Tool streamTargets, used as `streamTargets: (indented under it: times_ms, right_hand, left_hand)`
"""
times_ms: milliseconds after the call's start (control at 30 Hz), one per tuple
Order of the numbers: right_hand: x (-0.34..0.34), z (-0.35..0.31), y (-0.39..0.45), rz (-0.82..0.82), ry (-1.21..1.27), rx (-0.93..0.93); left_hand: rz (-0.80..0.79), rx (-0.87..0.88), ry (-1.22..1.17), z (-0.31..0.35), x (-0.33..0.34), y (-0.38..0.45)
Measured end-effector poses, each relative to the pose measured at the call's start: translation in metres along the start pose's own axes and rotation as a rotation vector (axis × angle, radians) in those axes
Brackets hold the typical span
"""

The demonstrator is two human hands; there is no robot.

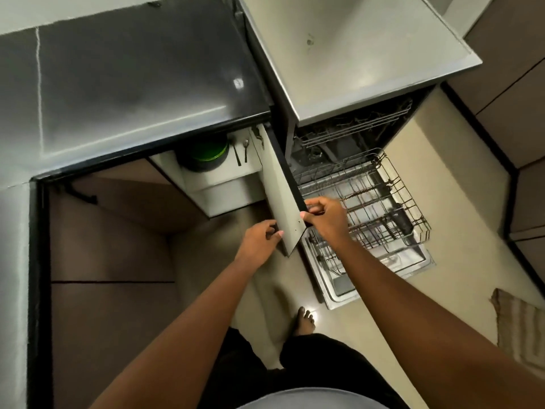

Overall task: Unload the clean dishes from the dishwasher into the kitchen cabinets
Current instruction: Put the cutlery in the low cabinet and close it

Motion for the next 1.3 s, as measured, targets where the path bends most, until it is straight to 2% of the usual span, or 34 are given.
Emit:
streamTargets:
  times_ms: [133, 333, 500, 667, 733, 867, 967, 1067, 1200, 1300]
  right_hand:
    - [0.036, -0.014, -0.018, -0.015, 0.048, 0.034]
    - [0.108, -0.038, -0.036, -0.096, 0.392, 0.320]
    - [0.167, -0.078, -0.038, 0.004, 0.383, 0.375]
    - [0.217, -0.116, -0.031, 0.053, 0.510, 0.437]
    - [0.232, -0.127, -0.027, 0.067, 0.588, 0.496]
    - [0.256, -0.145, -0.017, 0.120, 0.608, 0.563]
    - [0.266, -0.161, -0.007, 0.130, 0.586, 0.576]
    - [0.277, -0.176, 0.003, 0.117, 0.630, 0.621]
    - [0.297, -0.188, 0.017, 0.083, 0.783, 0.704]
    - [0.306, -0.197, 0.028, 0.097, 0.807, 0.721]
  left_hand:
    - [0.034, -0.008, -0.024, -0.017, -0.019, -0.004]
    - [0.085, -0.021, -0.018, -0.056, -0.067, -0.009]
    - [0.085, -0.063, 0.020, -0.103, -0.102, -0.006]
    - [0.213, -0.136, -0.015, -0.141, -0.148, 0.006]
    - [0.173, -0.206, -0.219, -0.151, -0.161, 0.018]
    - [0.062, -0.532, -0.924, -0.163, -0.173, 0.049]
    - [0.069, -0.695, -1.183, -0.166, -0.187, 0.064]
    - [0.158, -0.731, -1.348, -0.163, -0.202, 0.072]
    - [0.273, -0.680, -1.452, -0.158, -0.211, 0.072]
    - [0.302, -0.655, -1.433, -0.162, -0.214, 0.078]
Point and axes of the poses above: each hand's wrist, its own y-axis towards the middle knuckle, its own x-axis out of the palm, z = x × y, the point moved 6 cm from there along y, towards the middle knuckle, and after that the axes turned 5 degrees about -x, right-handed, at the moved point
